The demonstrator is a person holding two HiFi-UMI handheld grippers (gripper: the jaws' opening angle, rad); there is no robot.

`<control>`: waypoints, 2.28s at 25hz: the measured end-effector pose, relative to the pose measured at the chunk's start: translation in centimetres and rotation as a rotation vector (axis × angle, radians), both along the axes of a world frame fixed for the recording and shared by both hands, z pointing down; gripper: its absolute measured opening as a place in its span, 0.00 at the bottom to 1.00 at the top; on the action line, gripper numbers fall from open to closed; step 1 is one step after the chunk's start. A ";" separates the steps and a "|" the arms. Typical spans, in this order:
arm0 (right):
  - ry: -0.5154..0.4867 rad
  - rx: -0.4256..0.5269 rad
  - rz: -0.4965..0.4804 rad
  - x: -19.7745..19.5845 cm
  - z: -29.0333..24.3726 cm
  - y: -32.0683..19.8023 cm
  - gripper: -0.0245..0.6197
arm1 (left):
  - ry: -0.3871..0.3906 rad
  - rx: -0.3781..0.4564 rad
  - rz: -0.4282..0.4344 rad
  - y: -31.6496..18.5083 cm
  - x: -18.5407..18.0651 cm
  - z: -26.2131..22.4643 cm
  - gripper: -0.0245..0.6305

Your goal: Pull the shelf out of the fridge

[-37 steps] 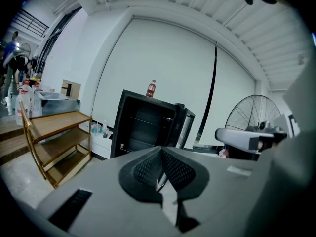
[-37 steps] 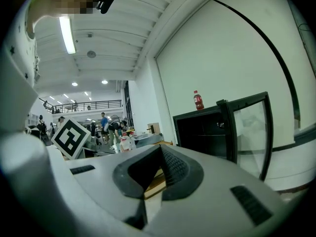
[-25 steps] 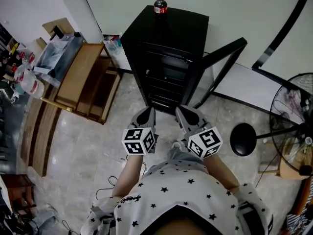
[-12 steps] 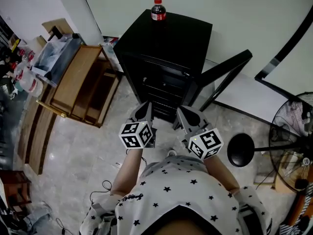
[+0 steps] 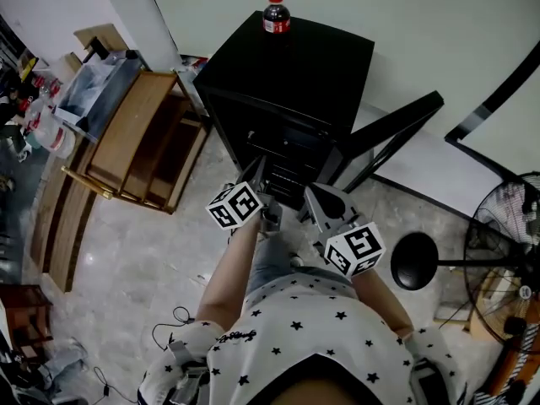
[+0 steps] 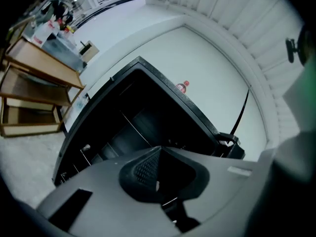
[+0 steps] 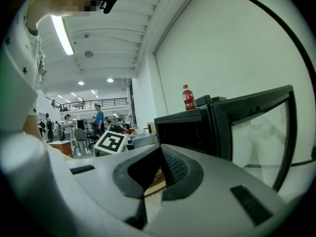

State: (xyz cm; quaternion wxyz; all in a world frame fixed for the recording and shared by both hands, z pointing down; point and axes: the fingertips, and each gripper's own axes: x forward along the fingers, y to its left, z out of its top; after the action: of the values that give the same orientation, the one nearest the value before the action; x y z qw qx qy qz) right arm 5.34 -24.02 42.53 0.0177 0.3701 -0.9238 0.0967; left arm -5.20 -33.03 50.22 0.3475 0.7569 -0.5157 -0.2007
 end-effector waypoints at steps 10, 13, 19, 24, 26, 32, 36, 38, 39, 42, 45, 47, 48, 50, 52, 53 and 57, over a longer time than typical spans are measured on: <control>-0.005 -0.002 0.026 -0.8 -0.2 -1.9 0.03 | 0.335 0.012 0.032 -6.3 0.2 1.5 0.06; 0.000 -0.004 0.027 -1.1 0.1 -2.3 0.03 | 0.387 0.016 0.040 -7.7 0.3 2.1 0.06; 0.012 -0.008 0.035 -1.2 0.5 -3.1 0.03 | 0.454 -0.002 0.022 -10.5 0.1 3.6 0.06; 0.023 -0.008 0.051 -1.1 0.6 -3.9 0.03 | 0.527 -0.009 0.018 -12.7 -0.2 4.3 0.23; 0.026 -0.007 0.059 -1.1 0.6 -4.3 0.03 | 0.552 -0.014 0.020 -13.6 -0.1 4.6 0.27; 0.038 -0.006 0.071 -1.1 0.6 -5.0 0.03 | 0.618 -0.044 0.032 -16.1 0.5 5.4 0.28; 0.047 -0.010 0.073 -1.3 0.8 -5.2 0.03 | 0.647 -0.054 0.044 -17.3 1.0 5.4 0.28; 0.052 -0.013 0.071 -1.3 0.9 -5.2 0.03 | 0.659 -0.063 0.038 -17.8 1.0 5.5 0.28; 0.054 -0.014 0.071 -1.4 1.0 -5.2 0.03 | 0.661 -0.067 0.034 -18.0 1.0 5.6 0.28; 0.059 -0.015 0.073 -1.4 1.2 -5.1 0.03 | 0.643 -0.077 0.035 -18.3 1.2 5.6 0.22; 0.061 -0.016 0.074 -1.4 1.3 -5.1 0.03 | 0.626 -0.079 0.040 -18.4 1.4 5.3 0.11; 0.063 -0.016 0.070 -1.5 1.3 -5.0 0.03 | 0.638 -0.085 0.042 -18.4 1.4 5.4 0.11; 0.063 -0.016 0.066 -1.6 1.3 -5.0 0.03 | 0.645 -0.089 0.042 -18.4 1.4 5.4 0.11; 0.064 -0.016 0.060 -1.7 1.3 -4.9 0.03 | 0.655 -0.100 0.039 -18.4 1.4 5.4 0.10; 0.065 -0.013 0.055 -1.8 1.2 -4.8 0.03 | 0.658 -0.104 0.039 -18.3 1.4 5.4 0.10; 0.064 -0.011 0.052 -1.9 1.2 -4.7 0.03 | 0.657 -0.101 0.039 -18.2 1.4 5.4 0.10; 0.062 -0.009 0.041 -2.0 1.2 -4.4 0.03 | 0.663 -0.095 0.034 -17.3 1.1 5.5 0.10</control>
State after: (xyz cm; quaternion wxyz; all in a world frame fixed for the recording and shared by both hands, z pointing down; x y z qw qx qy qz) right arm 3.35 -28.40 43.70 0.0461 0.3916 -0.9146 0.0897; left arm -4.15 -50.28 55.71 0.5345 0.6420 -0.3705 -0.4060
